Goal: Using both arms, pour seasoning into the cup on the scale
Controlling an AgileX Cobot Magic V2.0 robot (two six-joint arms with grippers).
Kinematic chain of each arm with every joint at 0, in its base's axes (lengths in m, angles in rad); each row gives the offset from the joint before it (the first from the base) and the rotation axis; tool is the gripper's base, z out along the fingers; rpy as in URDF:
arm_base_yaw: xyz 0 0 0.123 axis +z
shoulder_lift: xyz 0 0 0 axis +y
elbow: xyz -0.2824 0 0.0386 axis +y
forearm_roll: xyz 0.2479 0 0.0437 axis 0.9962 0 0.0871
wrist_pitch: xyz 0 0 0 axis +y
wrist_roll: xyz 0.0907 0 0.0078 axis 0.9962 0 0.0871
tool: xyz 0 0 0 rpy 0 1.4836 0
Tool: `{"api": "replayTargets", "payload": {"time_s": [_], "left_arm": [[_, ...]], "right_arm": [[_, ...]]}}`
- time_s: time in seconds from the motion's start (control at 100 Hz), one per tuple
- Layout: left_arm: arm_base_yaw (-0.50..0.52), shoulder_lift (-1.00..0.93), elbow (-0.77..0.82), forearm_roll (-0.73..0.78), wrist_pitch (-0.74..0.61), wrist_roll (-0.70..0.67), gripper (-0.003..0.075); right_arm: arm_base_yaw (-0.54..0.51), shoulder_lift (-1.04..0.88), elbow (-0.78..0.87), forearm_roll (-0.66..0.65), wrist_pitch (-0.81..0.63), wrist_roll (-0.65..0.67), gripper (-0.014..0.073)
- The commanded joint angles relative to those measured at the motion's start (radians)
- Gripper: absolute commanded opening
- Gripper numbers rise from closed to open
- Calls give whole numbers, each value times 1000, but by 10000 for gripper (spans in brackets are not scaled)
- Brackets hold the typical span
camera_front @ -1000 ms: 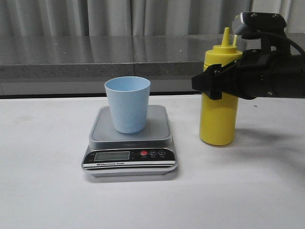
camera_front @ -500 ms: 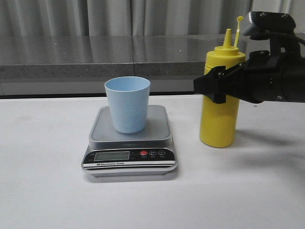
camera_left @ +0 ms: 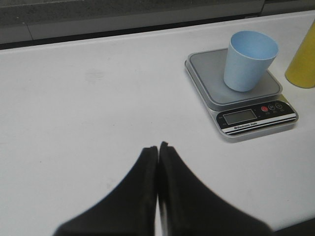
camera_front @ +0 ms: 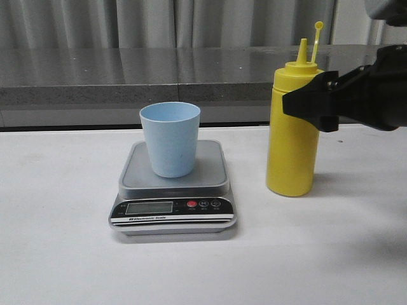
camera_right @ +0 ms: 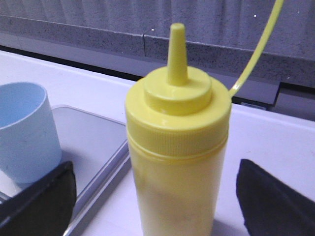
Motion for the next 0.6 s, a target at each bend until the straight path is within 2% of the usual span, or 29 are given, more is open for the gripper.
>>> {"api": "replayTargets", "payload": {"time_s": [0.0,0.13,0.32,0.39,0.48,0.59], "left_arm": [[6,11,-28,-6,-82,-10,-20],[6,11,-28,-6,-82,-10,-20],[6,11,-28,-6,-82,-10,-20],[6,11,-28,-6,-82,-10,-20],[6,11,-28,-6,-82,-10,-20],[6,11,-28,-6,-82,-10,-20]], "right_arm": [[-3,-87,4,33,-42,-9,615],[-3,-169,30,75,-29,-9,458],[-3,-287,58,86,61,-9,112],[-3,-326,65,86,111,-9,10],[-3,-378,74,87,167,-9,-76],[-3,-441,92,87,210,-9,-68]]}}
